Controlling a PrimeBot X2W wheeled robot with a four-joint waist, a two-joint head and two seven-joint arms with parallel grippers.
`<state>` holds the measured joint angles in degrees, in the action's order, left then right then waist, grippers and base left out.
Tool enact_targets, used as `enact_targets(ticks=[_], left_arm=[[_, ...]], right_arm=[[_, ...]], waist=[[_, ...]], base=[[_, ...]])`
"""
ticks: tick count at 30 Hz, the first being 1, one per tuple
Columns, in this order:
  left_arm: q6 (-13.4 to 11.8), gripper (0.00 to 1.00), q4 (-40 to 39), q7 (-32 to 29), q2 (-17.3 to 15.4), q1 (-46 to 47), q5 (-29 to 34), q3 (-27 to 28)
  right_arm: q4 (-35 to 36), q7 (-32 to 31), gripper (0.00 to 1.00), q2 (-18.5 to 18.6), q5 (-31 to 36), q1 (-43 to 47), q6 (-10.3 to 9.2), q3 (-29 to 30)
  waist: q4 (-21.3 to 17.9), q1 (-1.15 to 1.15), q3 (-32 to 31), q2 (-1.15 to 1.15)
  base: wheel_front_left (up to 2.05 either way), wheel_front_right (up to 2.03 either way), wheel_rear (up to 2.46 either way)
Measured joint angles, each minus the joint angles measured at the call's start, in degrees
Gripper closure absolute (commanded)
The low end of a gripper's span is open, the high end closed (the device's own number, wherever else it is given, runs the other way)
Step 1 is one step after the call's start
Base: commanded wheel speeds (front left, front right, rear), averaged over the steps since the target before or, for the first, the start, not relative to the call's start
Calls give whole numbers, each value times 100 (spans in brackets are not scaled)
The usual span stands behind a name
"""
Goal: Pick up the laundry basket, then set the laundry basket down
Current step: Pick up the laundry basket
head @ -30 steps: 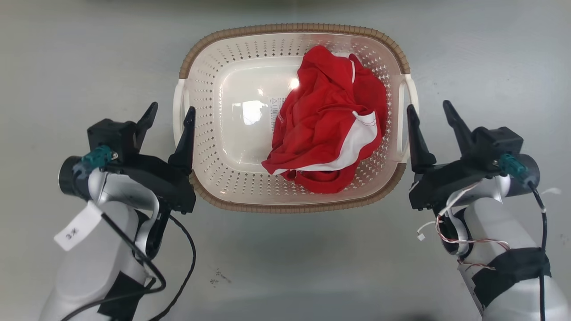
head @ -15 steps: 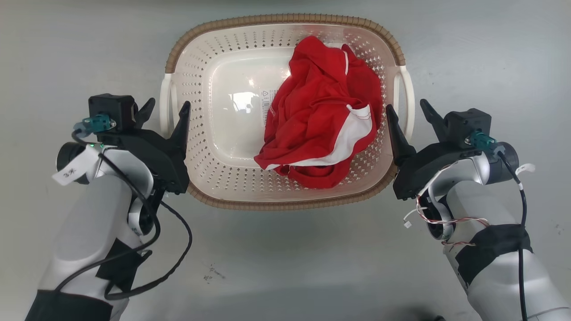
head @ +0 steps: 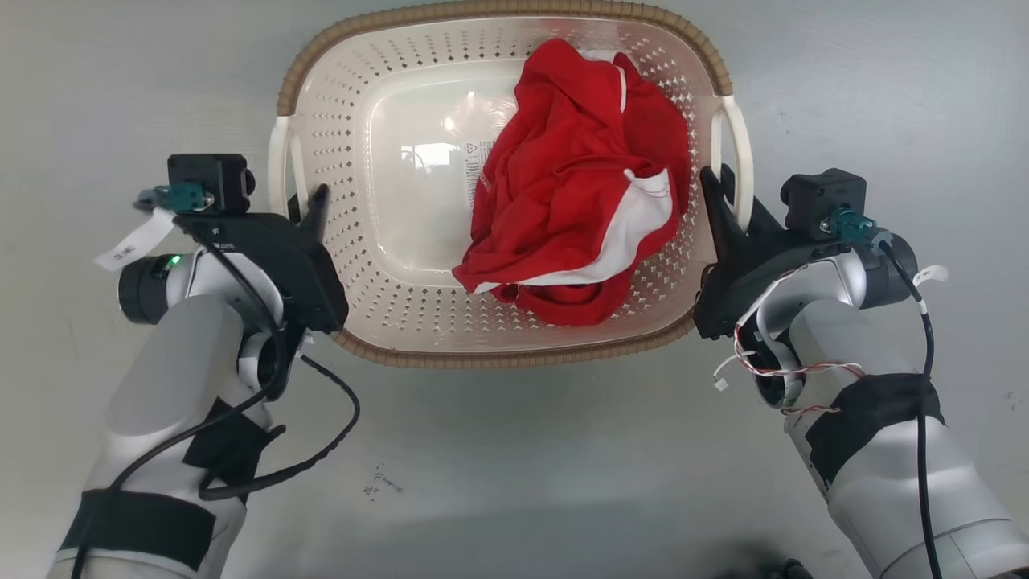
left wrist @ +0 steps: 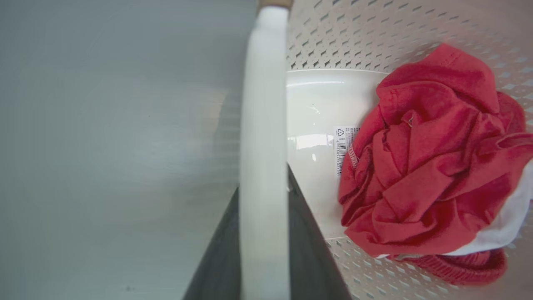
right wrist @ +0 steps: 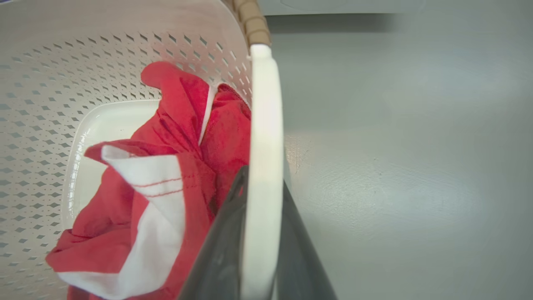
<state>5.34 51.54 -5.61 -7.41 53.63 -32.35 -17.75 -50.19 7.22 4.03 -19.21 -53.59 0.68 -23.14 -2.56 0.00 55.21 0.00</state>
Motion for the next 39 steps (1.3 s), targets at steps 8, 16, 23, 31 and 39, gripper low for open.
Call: enact_targets(ticks=[8, 16, 23, 31, 39], left_arm=[[23, 100, 580, 54, 137, 96, -35, -13], [63, 100, 1020, 171, 312, 39, -67, -47], [115, 100, 1374, 224, 444, -136, -256, 11], [124, 100, 1673, 260, 572, -324, -266, -5], [170, 100, 1933, 259, 669, -627, -348, -35]], right_arm=[[-509, 158, 100, -119, -69, -84, 90, -32], [-945, 302, 100, -149, -214, -16, 163, -35], [-1261, 399, 100, -202, -358, 201, 236, -10], [-1548, 450, 100, -249, -539, 465, 314, 20], [-1715, 452, 100, -278, -744, 860, 397, -45]], waist=[[14, 0, -189, 0], [24, 0, -558, 0], [32, 0, -1012, 0], [34, 0, -1550, 0], [63, 0, -2210, 0]], base=[[0, 0, 0], [0, 0, 0], [0, 0, 0], [0, 0, 0], [0, 0, 0]])
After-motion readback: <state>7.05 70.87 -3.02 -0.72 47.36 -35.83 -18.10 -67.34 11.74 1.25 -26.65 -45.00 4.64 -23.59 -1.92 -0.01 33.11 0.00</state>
